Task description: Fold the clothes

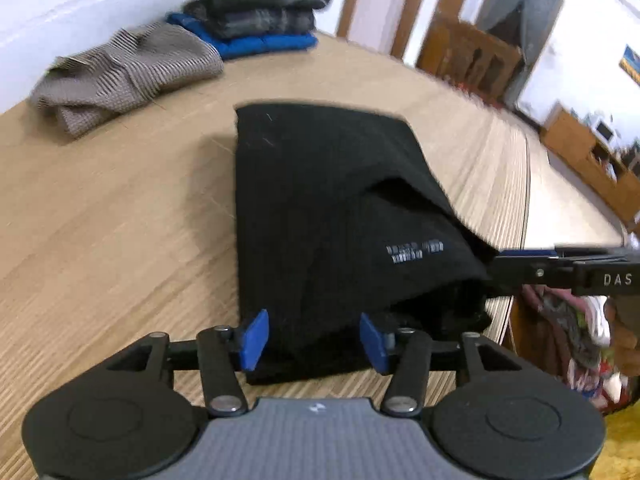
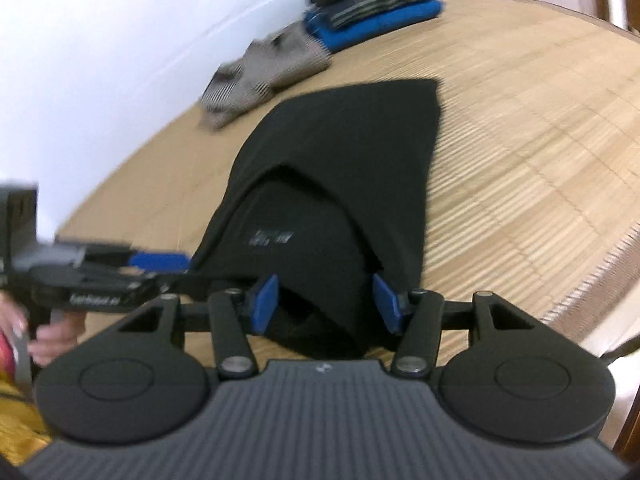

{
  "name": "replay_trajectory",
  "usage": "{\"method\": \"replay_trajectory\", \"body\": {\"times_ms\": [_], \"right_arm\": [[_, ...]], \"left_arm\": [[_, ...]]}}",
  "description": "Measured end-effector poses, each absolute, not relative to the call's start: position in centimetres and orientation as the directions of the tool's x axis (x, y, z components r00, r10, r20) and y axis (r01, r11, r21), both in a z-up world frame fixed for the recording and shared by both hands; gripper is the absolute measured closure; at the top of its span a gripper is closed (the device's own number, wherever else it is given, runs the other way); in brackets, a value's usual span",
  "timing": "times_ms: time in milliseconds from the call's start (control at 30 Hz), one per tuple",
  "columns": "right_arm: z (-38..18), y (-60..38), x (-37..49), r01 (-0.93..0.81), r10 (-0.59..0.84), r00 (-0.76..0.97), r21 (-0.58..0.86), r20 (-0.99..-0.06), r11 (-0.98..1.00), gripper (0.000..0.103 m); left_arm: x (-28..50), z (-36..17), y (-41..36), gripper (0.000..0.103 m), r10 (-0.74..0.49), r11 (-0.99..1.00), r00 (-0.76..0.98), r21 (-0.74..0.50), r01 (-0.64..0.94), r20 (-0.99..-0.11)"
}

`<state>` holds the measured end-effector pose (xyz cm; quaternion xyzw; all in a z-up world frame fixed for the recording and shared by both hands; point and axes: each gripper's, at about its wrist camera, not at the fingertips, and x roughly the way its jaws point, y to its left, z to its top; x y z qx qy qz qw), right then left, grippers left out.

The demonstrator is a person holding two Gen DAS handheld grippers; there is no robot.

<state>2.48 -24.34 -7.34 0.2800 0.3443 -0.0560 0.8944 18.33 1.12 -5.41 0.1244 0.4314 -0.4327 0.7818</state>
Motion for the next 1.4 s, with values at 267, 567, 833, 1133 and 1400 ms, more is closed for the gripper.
{"method": "replay_trajectory", "body": {"times_ms": [267,567,833,1133,1400], "right_arm": [[-9.5,-28.5,0.1,0.489,0.009,0.777,0.612,-0.63,0.621,0.035],[-10.7,-25.7,5.1,0.364,0.155,0.693,0.528,-0.704,0.768,0.07],[-8.2,-15.8,11.5,-0.162,0.476,0.524,0.466,-0.706,0.87,0.066],[-4.3,-27.9,11.0,-0.019,0.191,0.694,0.248,-0.694,0.969,0.051],[-9.2,-32.5,16.1,0.012,0.142,0.572,0.182,-0.808,0.983,0.052]], "left_arm": [[21.6,-5.9,1.0,0.038,-0.552,0.69,0.273,-0.247,0.681,-0.788],[19.8,-6.3,2.7,0.037,-0.516,0.719,0.289,-0.226,0.657,-0.806],[19.2,-4.0,10.7,0.037,-0.449,0.839,0.433,-0.203,0.504,-0.781],[13.2,-4.7,9.2,0.035,-0.483,0.792,0.356,-0.226,0.567,-0.8],[13.4,-8.9,3.1,0.043,-0.337,0.85,0.301,-0.151,0.505,-0.892]]}}
